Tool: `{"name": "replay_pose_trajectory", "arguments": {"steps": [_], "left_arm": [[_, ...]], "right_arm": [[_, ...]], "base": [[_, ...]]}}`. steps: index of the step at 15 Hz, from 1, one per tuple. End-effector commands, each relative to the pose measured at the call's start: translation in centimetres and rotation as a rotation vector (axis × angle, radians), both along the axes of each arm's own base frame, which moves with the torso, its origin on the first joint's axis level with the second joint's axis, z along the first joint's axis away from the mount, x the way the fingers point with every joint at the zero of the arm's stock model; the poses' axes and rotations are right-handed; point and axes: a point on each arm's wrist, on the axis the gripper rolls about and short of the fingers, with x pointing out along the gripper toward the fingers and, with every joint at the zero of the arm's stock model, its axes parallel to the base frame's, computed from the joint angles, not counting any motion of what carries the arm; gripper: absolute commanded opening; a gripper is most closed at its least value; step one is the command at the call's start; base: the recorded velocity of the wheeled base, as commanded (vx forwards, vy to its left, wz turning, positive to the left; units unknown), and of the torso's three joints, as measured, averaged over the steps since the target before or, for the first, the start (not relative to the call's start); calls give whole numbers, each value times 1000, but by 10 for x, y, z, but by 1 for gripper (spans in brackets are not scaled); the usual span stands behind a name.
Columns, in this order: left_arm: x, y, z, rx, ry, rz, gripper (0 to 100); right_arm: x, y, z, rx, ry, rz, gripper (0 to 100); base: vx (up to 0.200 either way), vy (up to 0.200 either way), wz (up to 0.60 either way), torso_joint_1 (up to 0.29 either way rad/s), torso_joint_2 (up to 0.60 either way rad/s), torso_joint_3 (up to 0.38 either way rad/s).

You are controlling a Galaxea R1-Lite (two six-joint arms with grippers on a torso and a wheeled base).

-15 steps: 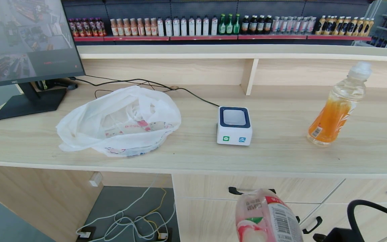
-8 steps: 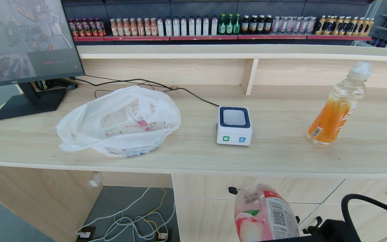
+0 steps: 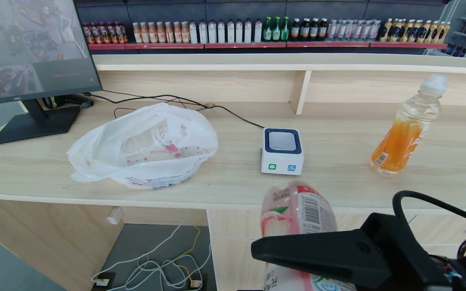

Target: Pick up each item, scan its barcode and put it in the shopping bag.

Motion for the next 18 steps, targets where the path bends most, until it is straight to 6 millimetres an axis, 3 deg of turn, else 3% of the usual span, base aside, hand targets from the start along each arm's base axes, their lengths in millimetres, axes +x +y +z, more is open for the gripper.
{"name": "replay_pose_trajectory", "arguments": {"steps": [1,5,9,18], "left_arm": [[0,0,0,0,0,0,100],[0,0,0,0,0,0,100],[0,0,0,0,0,0,100],[0,0,0,0,0,2,100]], "right_arm": [[0,2,9,28,-46,-5,0],[1,4,16,9,-92,-12,0],[3,21,31,-104,-149,16,0],[6,26,46,-182,-218,2,0]], "base": [[0,0,0,0,0,0],[0,0,0,0,0,0],[0,0,0,0,0,0],[0,0,0,0,0,0]]}}
